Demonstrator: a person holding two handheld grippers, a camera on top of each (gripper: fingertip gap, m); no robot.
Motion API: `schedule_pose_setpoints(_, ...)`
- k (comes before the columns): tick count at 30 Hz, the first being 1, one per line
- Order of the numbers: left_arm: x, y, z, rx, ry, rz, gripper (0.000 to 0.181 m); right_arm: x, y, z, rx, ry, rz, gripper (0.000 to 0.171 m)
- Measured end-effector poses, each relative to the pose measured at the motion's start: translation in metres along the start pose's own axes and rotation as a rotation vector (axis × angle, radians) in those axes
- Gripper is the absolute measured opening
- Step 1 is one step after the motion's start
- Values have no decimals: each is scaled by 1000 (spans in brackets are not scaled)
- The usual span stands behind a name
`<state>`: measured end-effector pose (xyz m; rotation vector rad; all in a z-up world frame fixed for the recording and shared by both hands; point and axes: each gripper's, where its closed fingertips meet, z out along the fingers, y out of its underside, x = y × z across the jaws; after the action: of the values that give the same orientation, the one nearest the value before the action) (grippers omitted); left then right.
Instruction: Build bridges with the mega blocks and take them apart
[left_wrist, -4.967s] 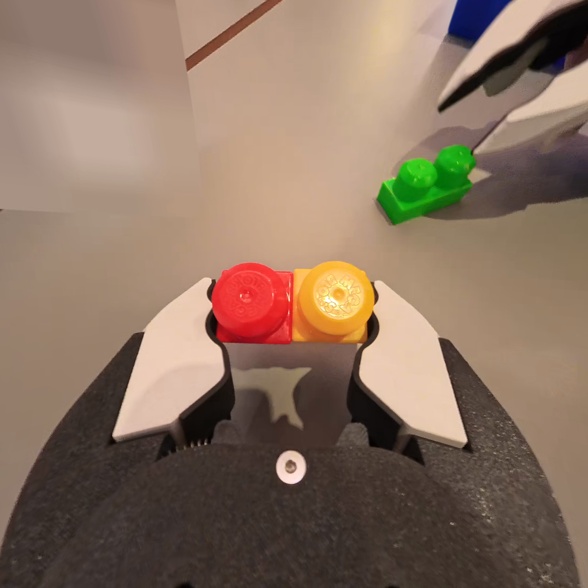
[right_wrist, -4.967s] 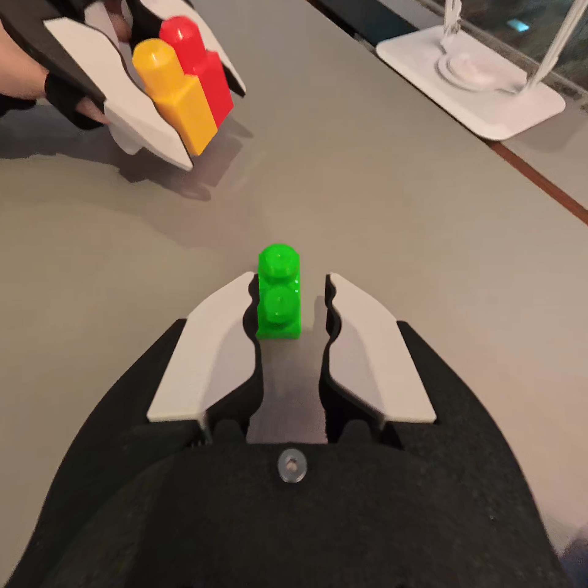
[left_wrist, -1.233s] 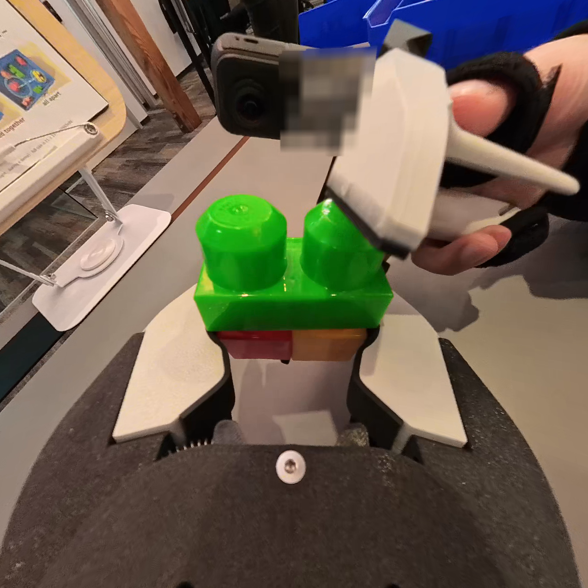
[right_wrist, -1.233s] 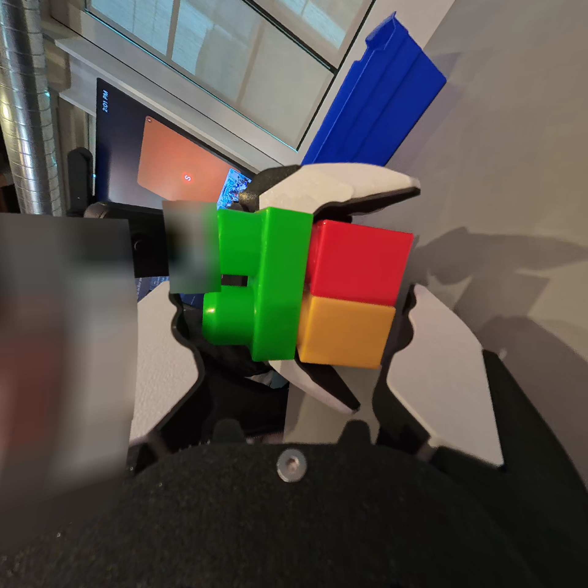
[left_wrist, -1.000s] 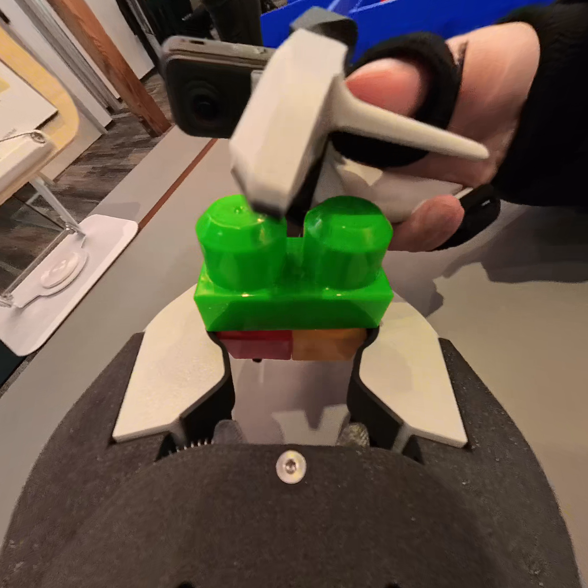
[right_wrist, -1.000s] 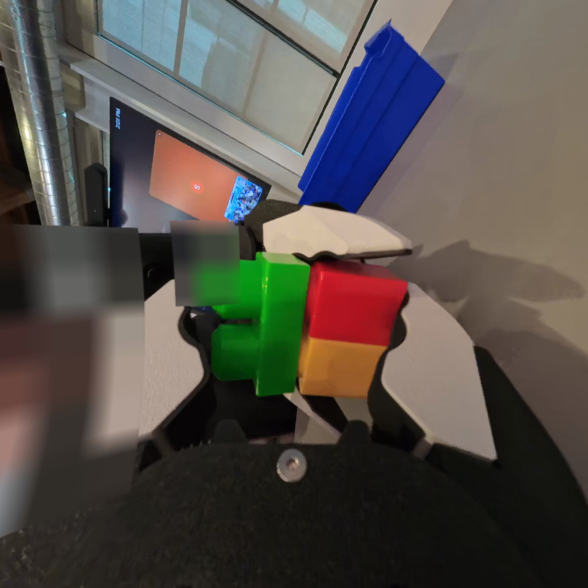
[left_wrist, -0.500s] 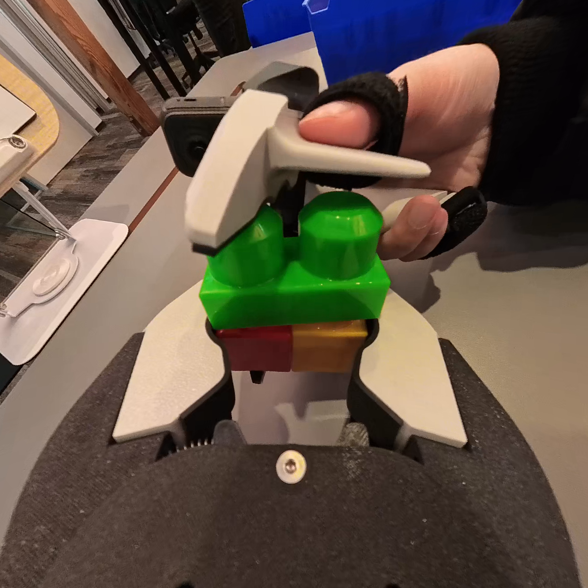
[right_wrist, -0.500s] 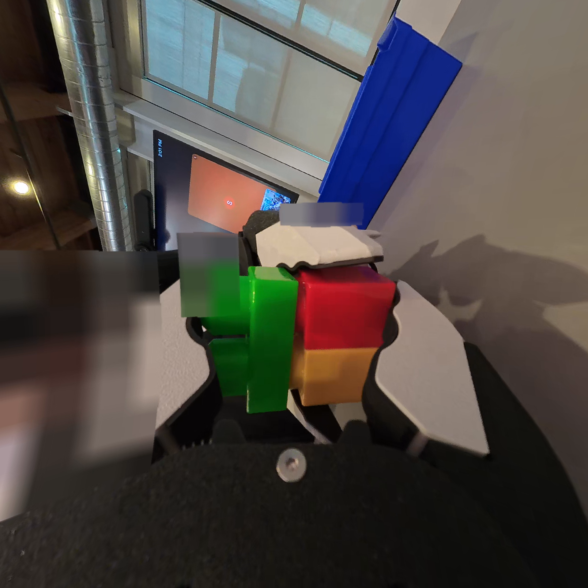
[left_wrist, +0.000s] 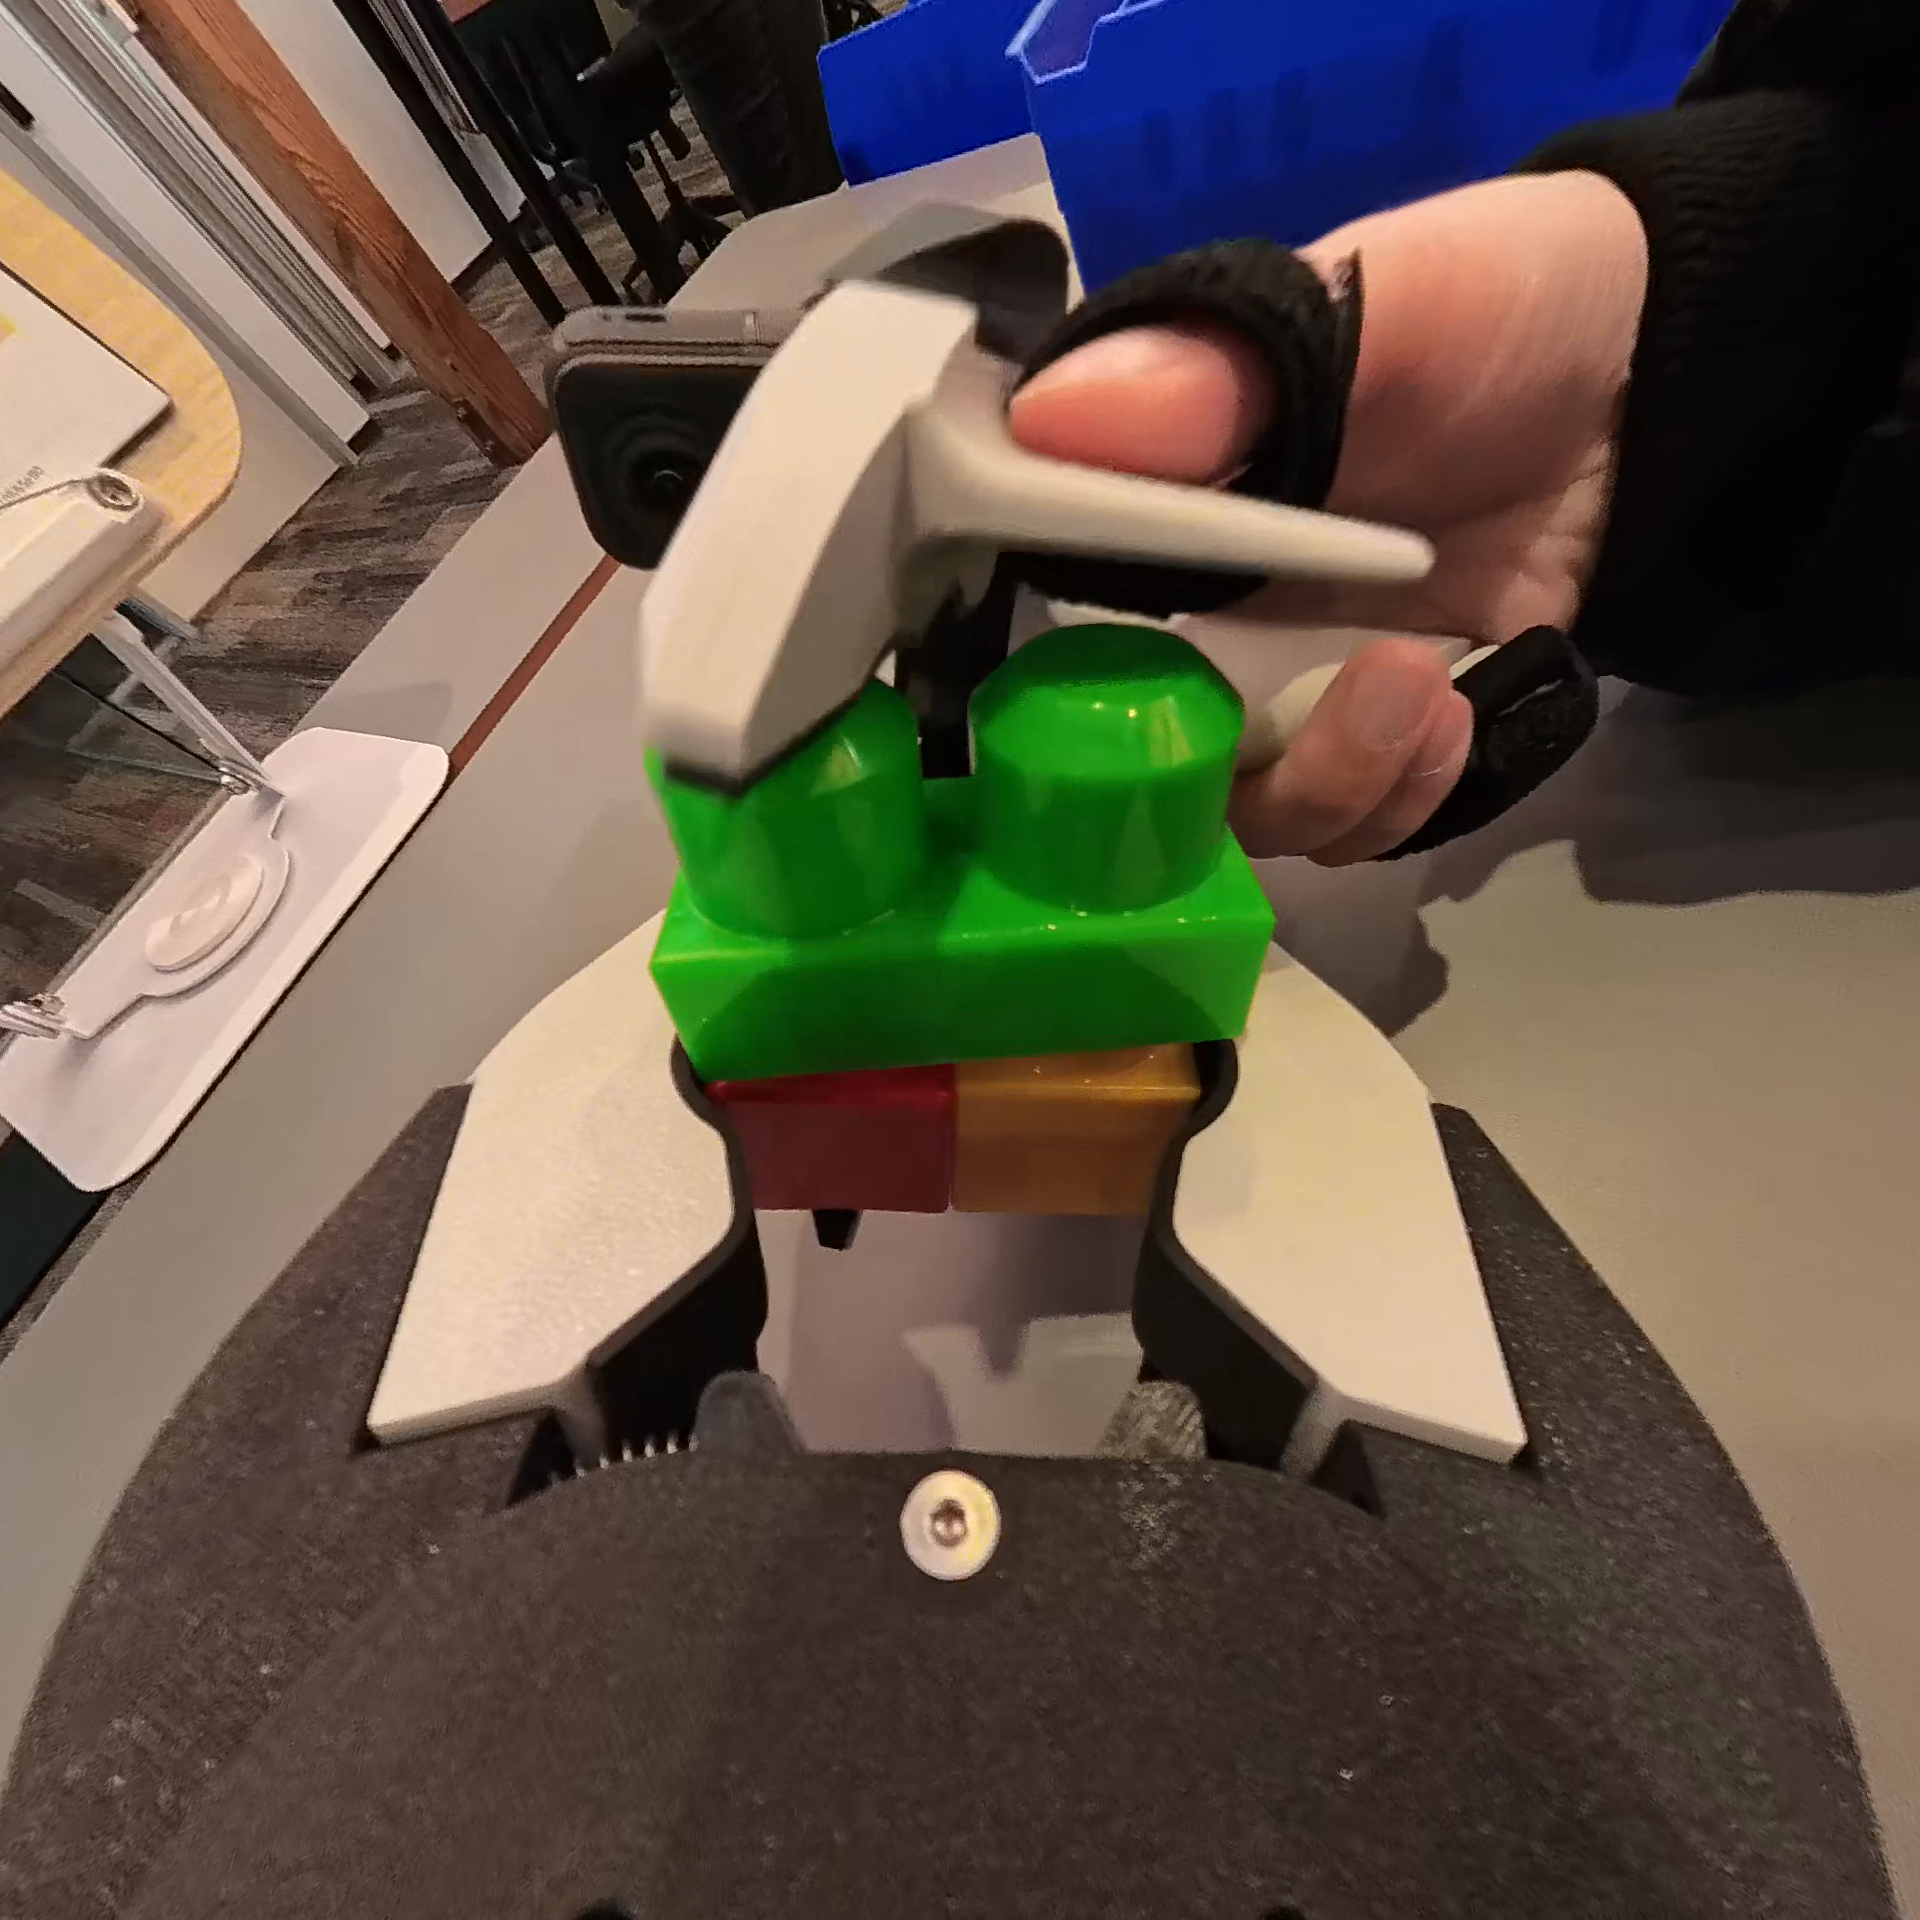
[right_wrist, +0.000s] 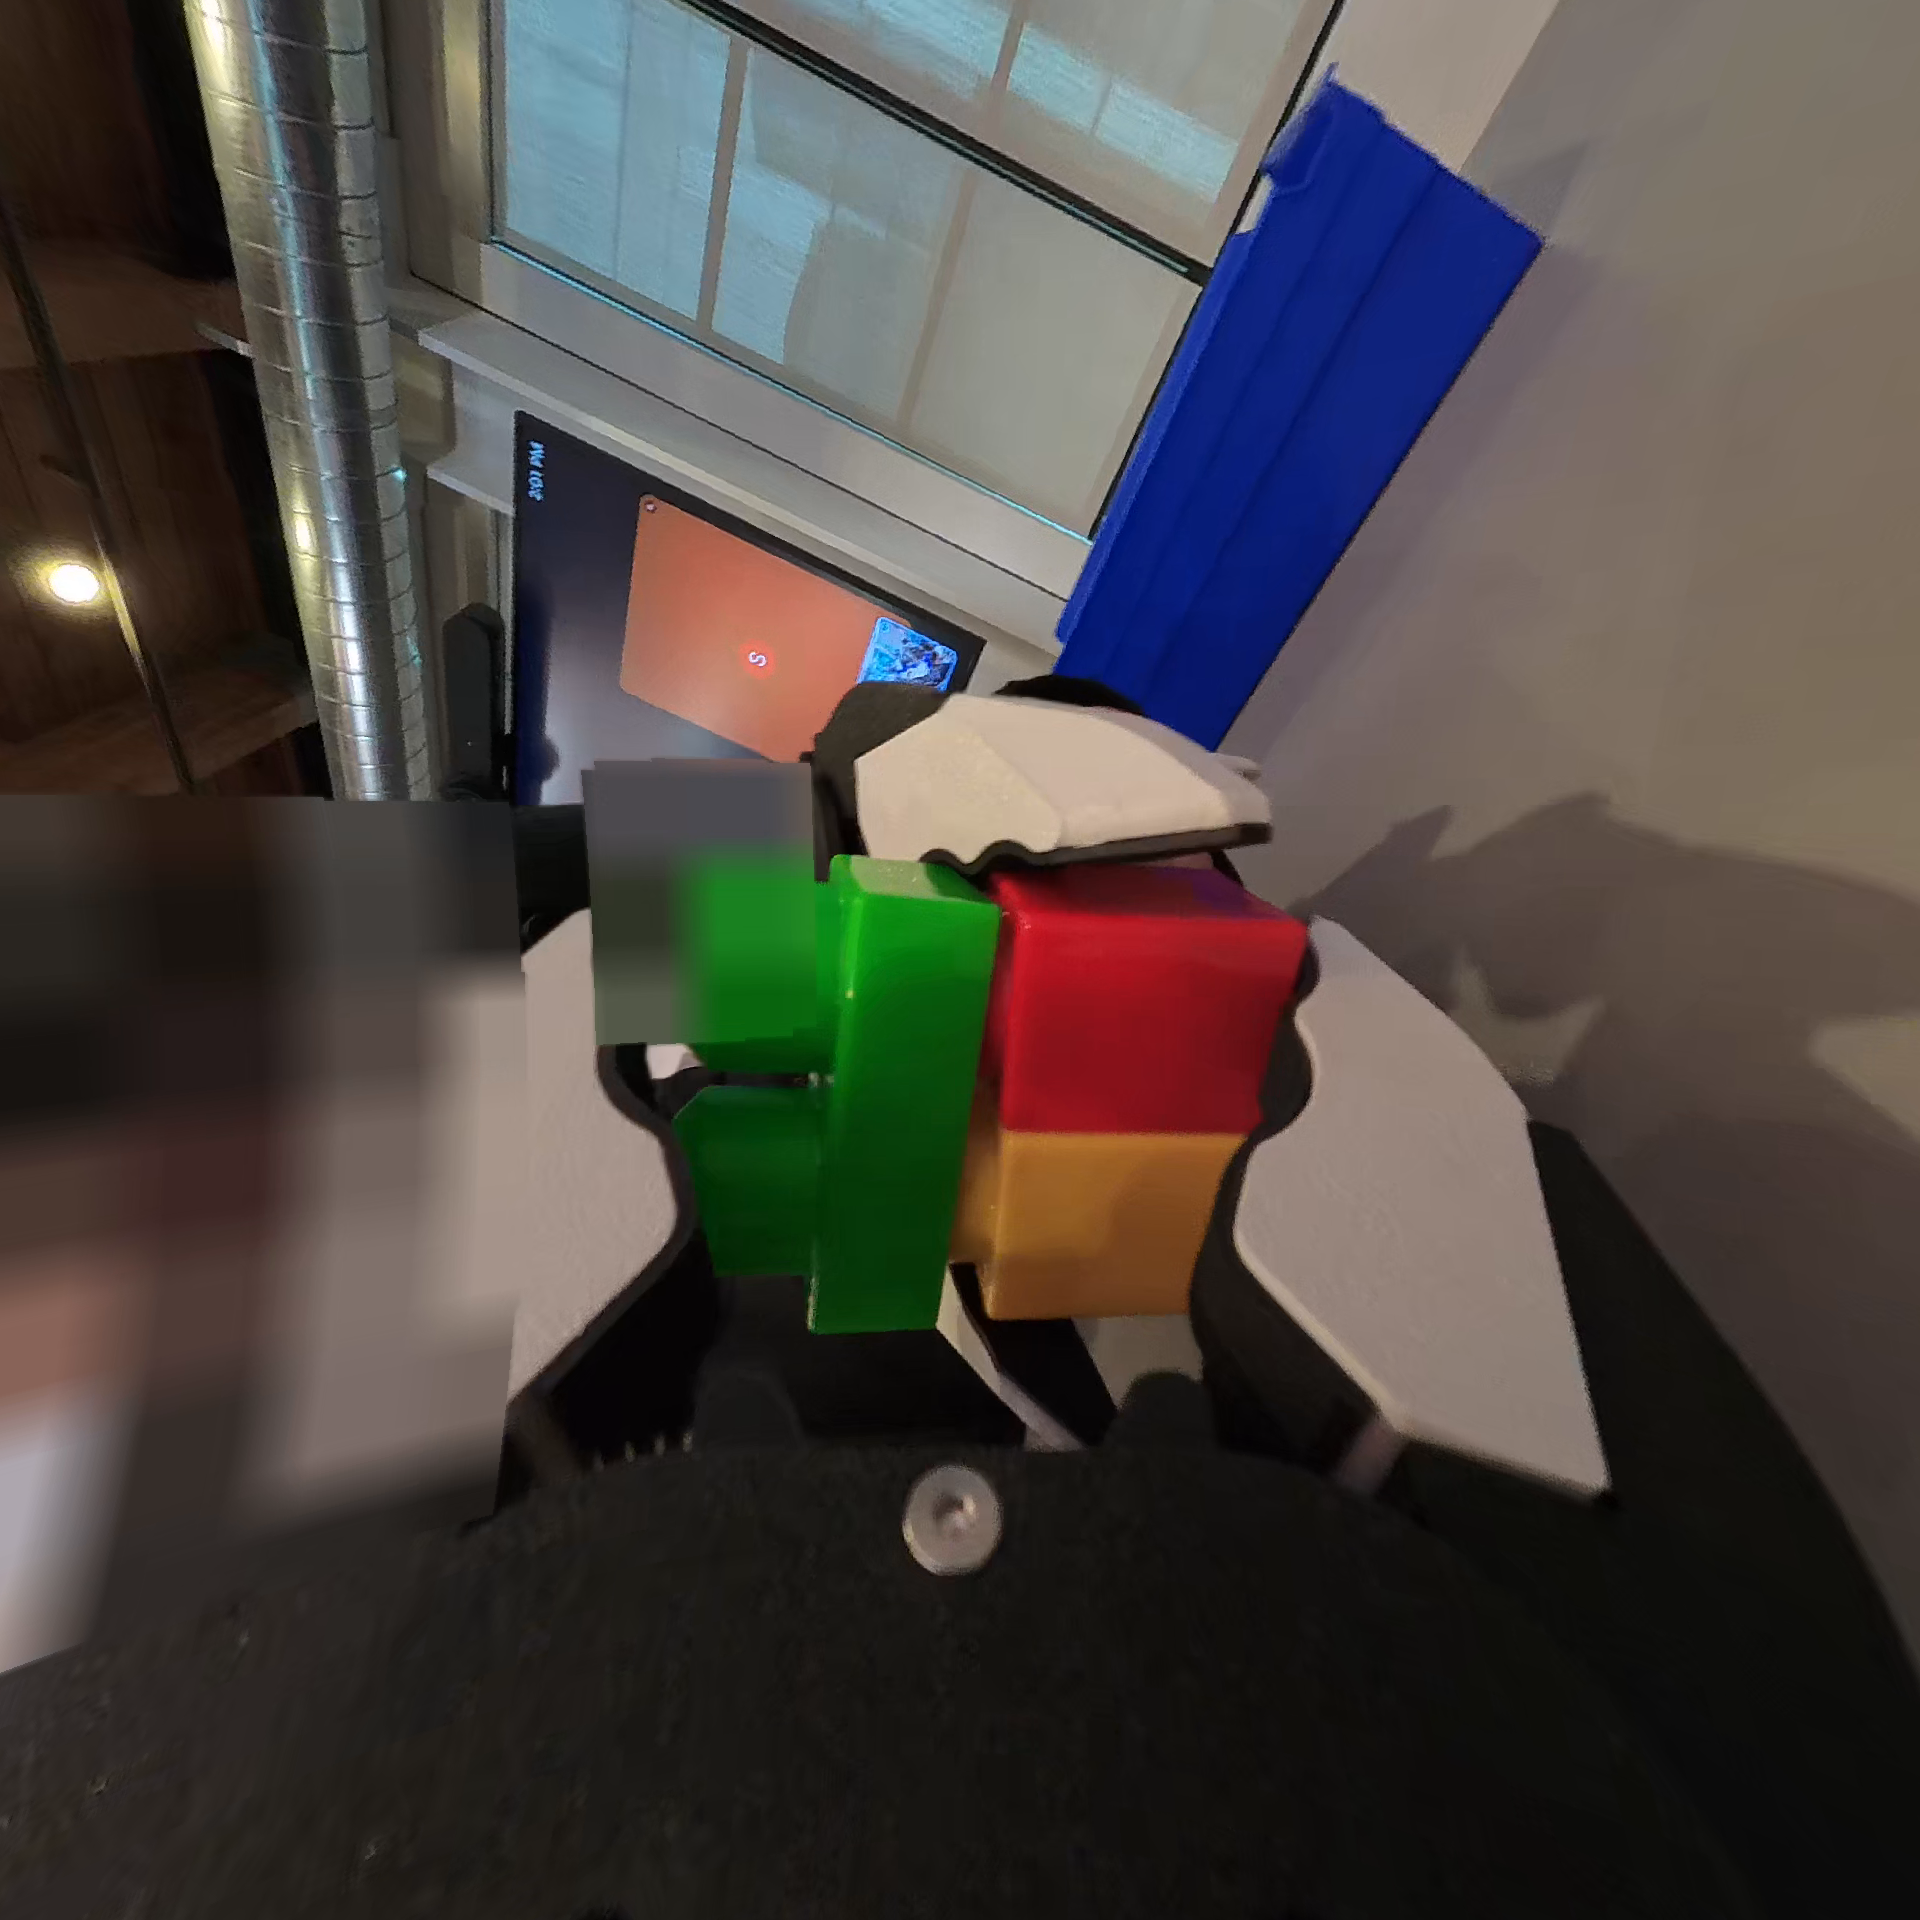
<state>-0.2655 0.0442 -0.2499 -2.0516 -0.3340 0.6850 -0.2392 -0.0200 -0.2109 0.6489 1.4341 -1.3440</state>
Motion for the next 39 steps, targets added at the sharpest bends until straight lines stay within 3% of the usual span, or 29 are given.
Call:
schedule_pose_setpoints(16, -5, -4, -1, 21, -37, 7, 89, 0, -4, 0, 16, 26, -24, 105)
schedule_pose_setpoints(19, -7, -14, -8, 76, -60, 15, 89, -9, 1, 0, -18, 10, -29, 123)
schedule_pose_setpoints(27, -20, -8, -10, 48, -116, -9, 89, -13, 21, 1, -110, 60, -69, 128)
schedule_pose_setpoints(29, -20, -7, -9, 38, -124, 1, 89, -6, 21, 3, -113, 91, -64, 116)
schedule_pose_setpoints(39, -25, -7, -11, 48, -148, -19, 89, -5, 16, 5, -52, 35, -54, 111)
